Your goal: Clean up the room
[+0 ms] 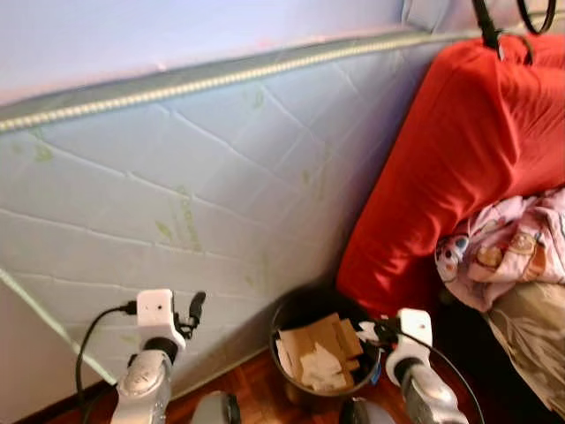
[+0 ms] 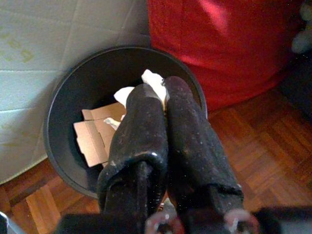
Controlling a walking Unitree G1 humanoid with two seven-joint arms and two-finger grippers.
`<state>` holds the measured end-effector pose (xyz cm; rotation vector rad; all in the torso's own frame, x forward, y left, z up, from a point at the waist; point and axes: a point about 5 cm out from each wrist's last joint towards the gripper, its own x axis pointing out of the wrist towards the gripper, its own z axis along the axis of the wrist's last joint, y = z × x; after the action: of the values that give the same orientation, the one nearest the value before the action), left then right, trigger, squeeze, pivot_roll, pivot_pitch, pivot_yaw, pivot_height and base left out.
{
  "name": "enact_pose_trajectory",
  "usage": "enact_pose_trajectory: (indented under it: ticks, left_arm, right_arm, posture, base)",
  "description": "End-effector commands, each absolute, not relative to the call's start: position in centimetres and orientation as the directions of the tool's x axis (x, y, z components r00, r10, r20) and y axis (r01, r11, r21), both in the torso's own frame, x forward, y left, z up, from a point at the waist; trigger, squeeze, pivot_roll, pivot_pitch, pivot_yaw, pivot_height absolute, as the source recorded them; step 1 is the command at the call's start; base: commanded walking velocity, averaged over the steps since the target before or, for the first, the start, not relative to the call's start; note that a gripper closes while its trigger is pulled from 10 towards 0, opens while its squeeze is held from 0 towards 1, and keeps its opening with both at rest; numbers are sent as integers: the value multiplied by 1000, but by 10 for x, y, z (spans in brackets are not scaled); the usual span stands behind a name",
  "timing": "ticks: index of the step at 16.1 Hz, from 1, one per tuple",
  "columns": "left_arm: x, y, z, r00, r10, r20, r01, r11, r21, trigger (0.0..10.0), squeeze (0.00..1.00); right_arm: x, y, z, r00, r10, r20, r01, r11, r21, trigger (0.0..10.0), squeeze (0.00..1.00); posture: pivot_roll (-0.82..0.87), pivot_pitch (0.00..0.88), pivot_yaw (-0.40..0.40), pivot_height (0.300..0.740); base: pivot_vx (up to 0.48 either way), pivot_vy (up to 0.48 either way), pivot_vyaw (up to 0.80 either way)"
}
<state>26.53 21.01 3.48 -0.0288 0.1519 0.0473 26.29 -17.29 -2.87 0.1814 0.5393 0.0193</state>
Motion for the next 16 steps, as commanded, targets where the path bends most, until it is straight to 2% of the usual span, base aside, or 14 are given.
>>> enact_pose_trajectory:
  ticks: [1, 5, 10, 16]
  left_arm:
    - [262, 213, 38, 987, 50, -153, -55, 998, -24, 10000, 0]
    - [251, 224, 53, 989, 93, -111, -94, 996, -6, 10000, 0]
    - [250, 213, 77, 996, 62, -69, -61, 998, 14, 10000, 0]
    - [251, 208, 97, 999, 25, -39, -22, 998, 66, 10000, 0]
  right_arm:
    - [269, -170, -25, 856, 80, -511, 13, 984, 176, 10000, 0]
    - [287, -165, -13, 851, 85, -519, -12, 990, 142, 10000, 0]
    - [312, -151, 9, 873, 116, -473, -48, 987, 153, 10000, 0]
    - [318, -144, 17, 901, 110, -420, -11, 973, 232, 10000, 0]
  posture:
    - [161, 107, -46, 617]
    - [235, 197, -80, 617]
    - [263, 246, -83, 617]
    - [283, 267, -67, 617]
  base:
    - [0, 0, 0]
    - [0, 0, 0]
    - [0, 0, 0]
    - [0, 0, 0]
